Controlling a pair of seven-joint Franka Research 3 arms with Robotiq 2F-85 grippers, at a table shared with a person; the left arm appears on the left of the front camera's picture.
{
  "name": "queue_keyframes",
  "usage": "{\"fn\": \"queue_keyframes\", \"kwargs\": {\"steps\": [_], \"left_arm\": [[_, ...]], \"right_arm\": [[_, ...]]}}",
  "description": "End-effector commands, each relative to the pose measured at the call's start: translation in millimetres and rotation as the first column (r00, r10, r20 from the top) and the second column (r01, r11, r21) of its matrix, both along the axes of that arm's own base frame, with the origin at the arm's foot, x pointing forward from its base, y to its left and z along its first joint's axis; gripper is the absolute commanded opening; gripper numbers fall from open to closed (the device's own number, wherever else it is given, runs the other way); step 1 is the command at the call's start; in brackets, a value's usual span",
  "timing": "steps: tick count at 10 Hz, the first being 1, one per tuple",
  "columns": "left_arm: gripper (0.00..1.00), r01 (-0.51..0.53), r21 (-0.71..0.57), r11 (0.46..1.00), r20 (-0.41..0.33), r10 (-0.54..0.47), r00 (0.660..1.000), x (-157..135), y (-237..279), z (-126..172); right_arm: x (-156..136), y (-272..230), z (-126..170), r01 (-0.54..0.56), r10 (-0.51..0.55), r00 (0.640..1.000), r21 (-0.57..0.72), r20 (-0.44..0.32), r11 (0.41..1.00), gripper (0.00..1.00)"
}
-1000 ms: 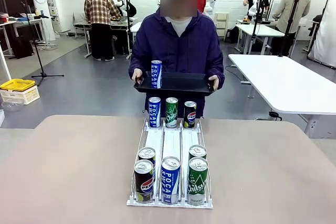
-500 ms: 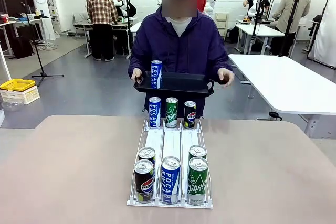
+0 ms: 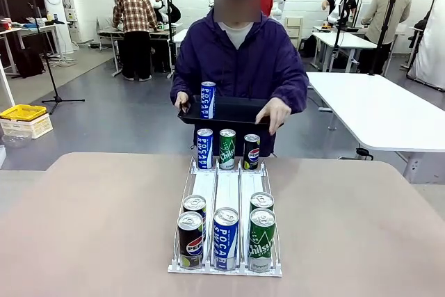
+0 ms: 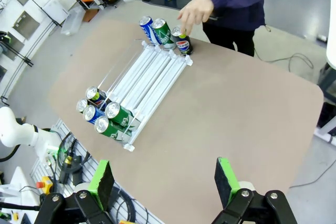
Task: Retrieve and hand over the desired beverage to the person.
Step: Pick up another can of the same type that the person held from the Automatic Can Dispenser.
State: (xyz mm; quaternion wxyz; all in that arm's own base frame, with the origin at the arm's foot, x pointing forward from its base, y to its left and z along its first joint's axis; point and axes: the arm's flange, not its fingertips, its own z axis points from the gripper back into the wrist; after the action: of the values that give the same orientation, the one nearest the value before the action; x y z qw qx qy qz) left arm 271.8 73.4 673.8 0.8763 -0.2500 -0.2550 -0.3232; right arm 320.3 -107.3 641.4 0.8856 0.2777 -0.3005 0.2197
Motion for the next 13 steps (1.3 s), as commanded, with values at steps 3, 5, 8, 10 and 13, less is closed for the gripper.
{"fn": "queue_keyframes", "kwargs": {"steps": [3, 5, 8, 10, 13], "left_arm": [[1.0, 0.014, 0.007, 1.0, -0.001, -0.014, 1.0, 1.2, 2.8, 1.8], [1.0, 0.014, 0.007, 1.0, -0.001, -0.014, 1.0, 1.2, 2.8, 1.8], [1.0, 0.014, 0.007, 1.0, -0.001, -0.014, 1.0, 1.2, 2.8, 1.8], [1.0, 0.014, 0.007, 1.0, -0.001, -0.014, 1.0, 1.2, 2.8, 1.8], [1.0, 0.014, 0.007, 1.0, -0.001, -0.014, 1.0, 1.2, 2.8, 1.8]], "right_arm": [[1.3, 0.5, -0.1, -0.017, 0.017, 1.0, 0.02, 0.007, 1.0, 1.0], [1.3, 0.5, -0.1, -0.017, 0.017, 1.0, 0.02, 0.007, 1.0, 1.0], [1.3, 0.5, -0.1, -0.017, 0.017, 1.0, 0.02, 0.007, 1.0, 1.0], [1.3, 0.5, -0.1, -0.017, 0.017, 1.0, 0.02, 0.007, 1.0, 1.0], [1.3, 0.5, -0.1, -0.017, 0.017, 1.0, 0.02, 0.007, 1.0, 1.0]]}}
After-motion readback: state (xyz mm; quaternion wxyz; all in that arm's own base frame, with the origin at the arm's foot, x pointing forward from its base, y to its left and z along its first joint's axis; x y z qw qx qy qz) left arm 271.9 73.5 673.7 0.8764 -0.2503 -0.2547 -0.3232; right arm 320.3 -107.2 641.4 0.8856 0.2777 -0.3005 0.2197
